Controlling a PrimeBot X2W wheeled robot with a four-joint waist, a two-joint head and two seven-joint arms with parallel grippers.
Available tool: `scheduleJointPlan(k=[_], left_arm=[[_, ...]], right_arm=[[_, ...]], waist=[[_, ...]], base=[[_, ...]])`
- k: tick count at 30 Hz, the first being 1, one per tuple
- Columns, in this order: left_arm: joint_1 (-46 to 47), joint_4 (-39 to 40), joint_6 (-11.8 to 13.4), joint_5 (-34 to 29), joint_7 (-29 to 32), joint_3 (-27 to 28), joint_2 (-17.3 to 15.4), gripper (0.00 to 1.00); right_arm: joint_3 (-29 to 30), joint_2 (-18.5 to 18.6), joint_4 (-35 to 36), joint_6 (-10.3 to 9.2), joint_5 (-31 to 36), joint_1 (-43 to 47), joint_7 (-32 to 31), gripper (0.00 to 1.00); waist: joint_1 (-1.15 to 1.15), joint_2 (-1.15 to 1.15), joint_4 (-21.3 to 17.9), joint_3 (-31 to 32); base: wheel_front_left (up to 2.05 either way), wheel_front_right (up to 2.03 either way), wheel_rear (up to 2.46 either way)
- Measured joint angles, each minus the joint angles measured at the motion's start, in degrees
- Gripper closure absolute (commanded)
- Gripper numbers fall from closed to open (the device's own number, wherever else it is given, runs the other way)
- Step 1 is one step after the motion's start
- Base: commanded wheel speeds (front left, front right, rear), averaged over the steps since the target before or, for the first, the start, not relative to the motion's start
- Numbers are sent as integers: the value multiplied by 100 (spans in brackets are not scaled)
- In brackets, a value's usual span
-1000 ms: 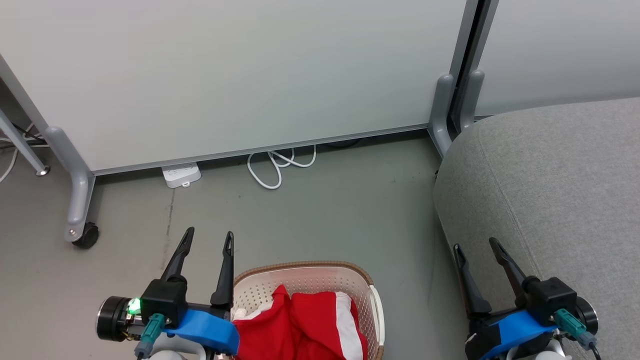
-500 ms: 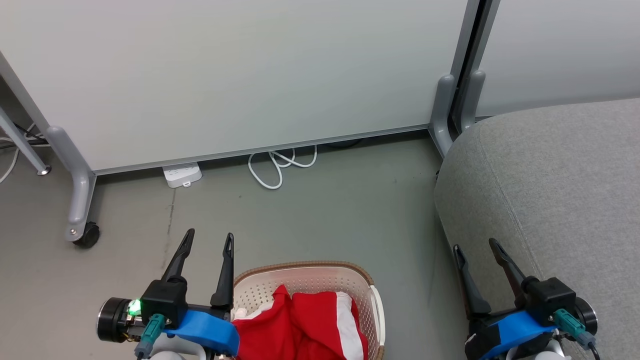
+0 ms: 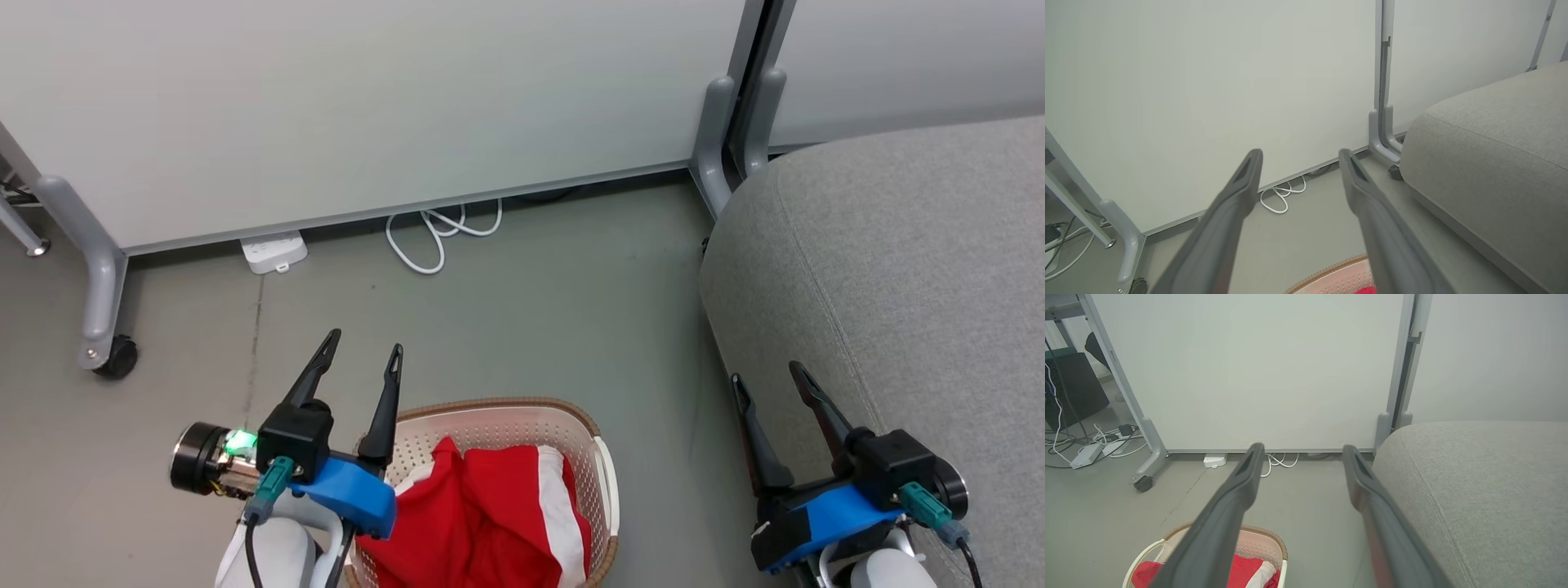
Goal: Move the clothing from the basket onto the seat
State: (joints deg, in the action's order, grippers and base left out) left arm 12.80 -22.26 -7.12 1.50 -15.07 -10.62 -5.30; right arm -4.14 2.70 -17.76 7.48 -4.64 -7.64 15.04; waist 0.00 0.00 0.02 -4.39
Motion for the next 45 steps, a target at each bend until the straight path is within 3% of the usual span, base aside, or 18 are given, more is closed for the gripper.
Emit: scheduleJointPlan(k=[17,26,38,45], left_arm=[[1772,-1906,-29,463,0,-1887,-1054,0],[2834,-3350,-31,949,32,-3534,-1415,0],[3785,-4134,-31,1602,727,-5422,-1785,0],[4183,-4353,-31,1925,1416,-6065,-1978,0]], right_arm=[[-145,7,252,0,-27,-934,0,0],[-120,9,446,0,-76,-1472,0,0],[-179,9,717,0,-132,-2061,0,0],[-210,9,818,0,-144,-2304,0,0]], waist=[[1,0,-617,-1457],[2,0,-998,-2446],[1,0,-1286,-3499],[1,0,-1394,-3993]], base=[[0,0,0],[0,0,0],[0,0,0],[0,0,0]])
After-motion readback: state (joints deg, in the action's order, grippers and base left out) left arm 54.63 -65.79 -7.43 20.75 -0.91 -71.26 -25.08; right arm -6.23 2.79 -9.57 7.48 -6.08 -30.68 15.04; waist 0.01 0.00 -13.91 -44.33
